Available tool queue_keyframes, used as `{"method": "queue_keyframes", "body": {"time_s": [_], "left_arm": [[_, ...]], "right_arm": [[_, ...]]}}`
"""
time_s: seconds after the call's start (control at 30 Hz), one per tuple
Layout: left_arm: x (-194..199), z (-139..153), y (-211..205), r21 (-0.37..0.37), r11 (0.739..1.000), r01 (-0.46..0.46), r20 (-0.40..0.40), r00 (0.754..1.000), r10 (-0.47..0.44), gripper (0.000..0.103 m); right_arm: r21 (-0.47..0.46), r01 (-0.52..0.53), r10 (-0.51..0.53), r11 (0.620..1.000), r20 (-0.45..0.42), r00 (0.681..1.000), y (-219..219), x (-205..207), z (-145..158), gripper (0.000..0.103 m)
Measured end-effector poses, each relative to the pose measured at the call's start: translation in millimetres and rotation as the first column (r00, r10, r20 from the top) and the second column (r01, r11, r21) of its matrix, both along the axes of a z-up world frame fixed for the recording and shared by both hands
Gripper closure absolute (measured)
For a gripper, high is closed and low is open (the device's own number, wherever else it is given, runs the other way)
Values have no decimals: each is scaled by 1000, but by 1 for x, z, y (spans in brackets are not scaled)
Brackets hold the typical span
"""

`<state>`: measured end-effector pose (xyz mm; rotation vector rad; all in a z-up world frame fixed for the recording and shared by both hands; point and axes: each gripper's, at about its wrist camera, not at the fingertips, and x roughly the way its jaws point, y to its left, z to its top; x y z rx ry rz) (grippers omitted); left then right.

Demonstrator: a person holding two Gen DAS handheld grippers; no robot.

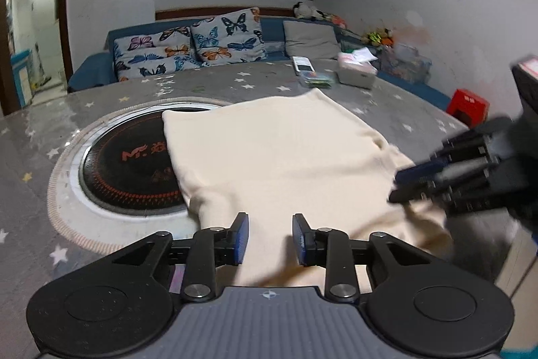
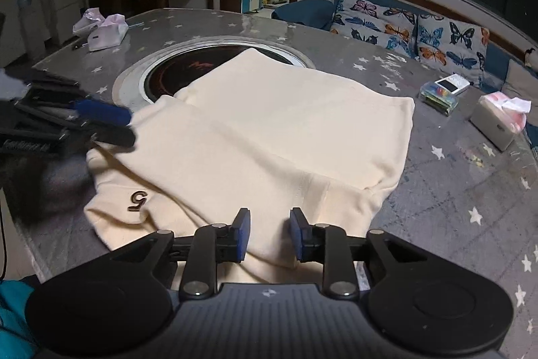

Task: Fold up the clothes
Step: 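Grasp the hem edge with the right gripper while the left gripper grasps the hem beside it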

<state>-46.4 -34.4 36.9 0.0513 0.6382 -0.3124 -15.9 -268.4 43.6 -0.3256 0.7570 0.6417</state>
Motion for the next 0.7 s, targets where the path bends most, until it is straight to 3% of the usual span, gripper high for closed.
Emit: {"method": "queue_keyframes", "body": {"time_s": [0.17, 0.37, 0.53, 0.7], "left_arm": [[-31, -4, -12, 102, 990, 100, 35, 994, -104, 63], [-51, -18, -32, 246, 949, 197, 87, 971, -224, 63], [-55, -27, -41, 302, 925, 231, 125, 952, -278, 63], [-51, -33, -48, 336, 912, 236, 155, 941, -300, 63]], "right_arm": [[-30, -32, 32, 999, 3, 999, 0, -10, 0, 71], [-36, -38, 39, 999, 20, 999, -2, -18, 7, 71], [-61, -44, 46, 997, 34, 998, -9, -28, 15, 70], [-113, -74, 79, 991, 34, 996, -14, -43, 14, 60]]}}
